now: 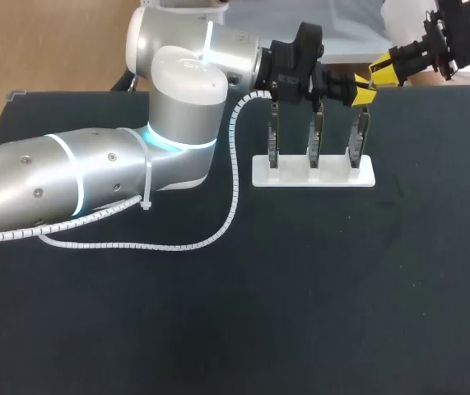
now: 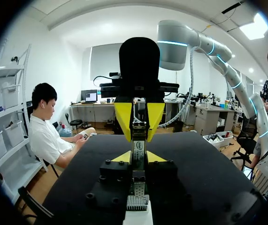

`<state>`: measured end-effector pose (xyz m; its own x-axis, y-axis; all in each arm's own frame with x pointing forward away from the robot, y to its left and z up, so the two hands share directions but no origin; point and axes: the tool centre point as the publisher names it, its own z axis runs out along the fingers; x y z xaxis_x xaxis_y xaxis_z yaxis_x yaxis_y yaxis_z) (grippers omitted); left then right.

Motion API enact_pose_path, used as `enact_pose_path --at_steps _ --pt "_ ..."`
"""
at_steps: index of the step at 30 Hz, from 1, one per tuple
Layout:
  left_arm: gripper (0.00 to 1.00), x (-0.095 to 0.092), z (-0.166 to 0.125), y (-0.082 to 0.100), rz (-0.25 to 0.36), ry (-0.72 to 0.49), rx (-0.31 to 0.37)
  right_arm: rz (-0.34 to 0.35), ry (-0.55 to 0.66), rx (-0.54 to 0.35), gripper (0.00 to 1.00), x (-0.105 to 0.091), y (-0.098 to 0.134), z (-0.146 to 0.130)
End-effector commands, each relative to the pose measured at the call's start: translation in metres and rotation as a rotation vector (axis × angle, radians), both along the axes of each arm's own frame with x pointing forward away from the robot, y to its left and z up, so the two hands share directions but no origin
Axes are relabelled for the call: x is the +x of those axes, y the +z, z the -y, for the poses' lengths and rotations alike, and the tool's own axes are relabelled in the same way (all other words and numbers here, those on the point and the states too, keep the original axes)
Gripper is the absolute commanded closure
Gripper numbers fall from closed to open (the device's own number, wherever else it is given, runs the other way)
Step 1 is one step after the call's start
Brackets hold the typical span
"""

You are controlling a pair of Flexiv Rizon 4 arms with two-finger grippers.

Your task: Pick up the optical module with the left hand, and insert it into the network port with the right hand.

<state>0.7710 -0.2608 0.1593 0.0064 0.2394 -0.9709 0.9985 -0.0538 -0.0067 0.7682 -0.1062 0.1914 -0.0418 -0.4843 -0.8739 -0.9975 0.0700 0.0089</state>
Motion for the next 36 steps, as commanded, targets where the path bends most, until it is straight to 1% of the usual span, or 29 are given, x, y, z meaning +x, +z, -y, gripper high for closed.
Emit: enact_pose_path --at_steps 1,2,3,25,28,30,32,34,36 --pt "0.96 0.002 0.001 0.000 -0.001 -0.001 0.001 0.002 -0.005 -0.003 1.00 -0.005 0.000 -0.001" --pt "0.64 0.002 0.001 0.000 -0.001 -0.001 0.001 0.002 -0.006 -0.003 1.00 -0.005 0.000 -0.001" --pt "0.00 0.002 0.001 0.000 -0.001 -0.001 0.001 0.001 -0.007 -0.001 1.00 -0.005 -0.001 -0.001" --pt "0.00 0.002 0.001 0.000 -0.001 -0.001 0.001 0.013 -0.005 0.003 1.00 -0.012 0.002 -0.003" --pt "0.00 0.002 -0.002 0.004 0.014 0.004 -0.005 0.016 -0.010 0.002 1.00 -0.013 0.003 -0.001" --pt "0.00 0.003 -0.005 0.007 0.029 0.008 0.014 0.017 -0.012 0.001 1.00 -0.013 0.003 0.000" --pt "0.00 0.003 -0.009 0.010 0.040 0.012 0.048 0.018 -0.013 0.000 1.00 -0.013 0.004 0.000" --pt "0.00 0.002 -0.012 0.011 0.063 -0.004 0.107 0.020 -0.013 -0.003 1.00 -0.013 0.004 0.000" --pt "0.00 -0.001 -0.015 0.011 0.065 -0.008 0.145 0.021 -0.014 -0.005 1.00 -0.013 0.004 0.001"
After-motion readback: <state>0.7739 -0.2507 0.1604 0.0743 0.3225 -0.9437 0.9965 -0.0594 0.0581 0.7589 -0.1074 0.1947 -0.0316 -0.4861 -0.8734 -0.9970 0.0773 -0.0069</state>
